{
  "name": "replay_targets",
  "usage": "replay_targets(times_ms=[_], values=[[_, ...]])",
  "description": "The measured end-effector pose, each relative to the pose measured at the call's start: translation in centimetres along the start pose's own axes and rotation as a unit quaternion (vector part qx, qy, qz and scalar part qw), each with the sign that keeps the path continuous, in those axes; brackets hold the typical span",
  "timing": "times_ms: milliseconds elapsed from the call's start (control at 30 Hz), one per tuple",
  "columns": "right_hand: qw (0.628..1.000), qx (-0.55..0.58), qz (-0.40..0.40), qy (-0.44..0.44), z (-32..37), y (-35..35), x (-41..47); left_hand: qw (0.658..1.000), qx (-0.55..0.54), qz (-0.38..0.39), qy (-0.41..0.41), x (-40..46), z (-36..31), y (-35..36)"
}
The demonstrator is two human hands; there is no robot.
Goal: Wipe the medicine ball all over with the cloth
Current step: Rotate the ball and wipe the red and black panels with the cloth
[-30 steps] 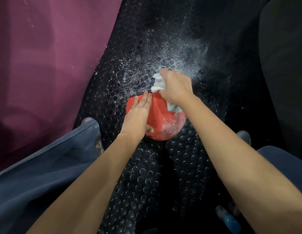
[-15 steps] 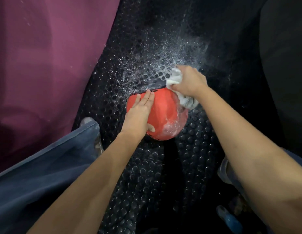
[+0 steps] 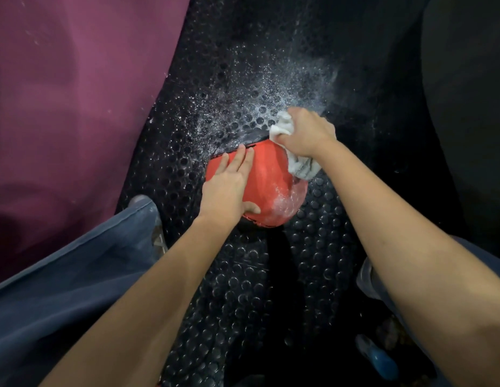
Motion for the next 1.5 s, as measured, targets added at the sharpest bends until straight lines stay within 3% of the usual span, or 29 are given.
replay_targets(times_ms=[267, 400, 700, 867, 1133, 1500], values=[[0.998, 0.03, -0.061, -0.01, 0.7, 0.7, -2.2, 0.998, -0.058, -0.016, -0.032, 1.6, -2.5, -0.2], [0.997, 0.044, -0.067, -0.01, -1.0, 1.5, -4.6, 0.999, -0.037, -0.018, -0.027, 1.6, -2.6, -0.1], [0.981, 0.175, -0.086, 0.011, -1.2, 2.9, -6.9, 0.996, -0.071, -0.036, -0.028, 1.8, -1.6, 0.3], [0.974, 0.197, -0.109, 0.006, -1.7, 3.1, -6.3, 0.999, -0.042, -0.02, -0.02, 2.0, -1.9, -0.1], [0.97, 0.236, -0.065, -0.003, -1.6, 2.4, -4.8, 0.996, 0.069, 0.011, 0.052, 1.9, -0.7, 0.0], [0.967, 0.211, -0.133, -0.043, 0.1, 5.8, -6.3, 0.999, -0.052, -0.001, -0.003, 4.5, 2.7, -0.1]])
Point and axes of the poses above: each hand's wrist, its own x-axis towards the middle knuckle, its own y-axis out of the palm, z = x × y, the point moved 1 cm from there along x, towards the middle knuckle, and after that the axes turned 9 degrees about x, right-handed, at the moved point
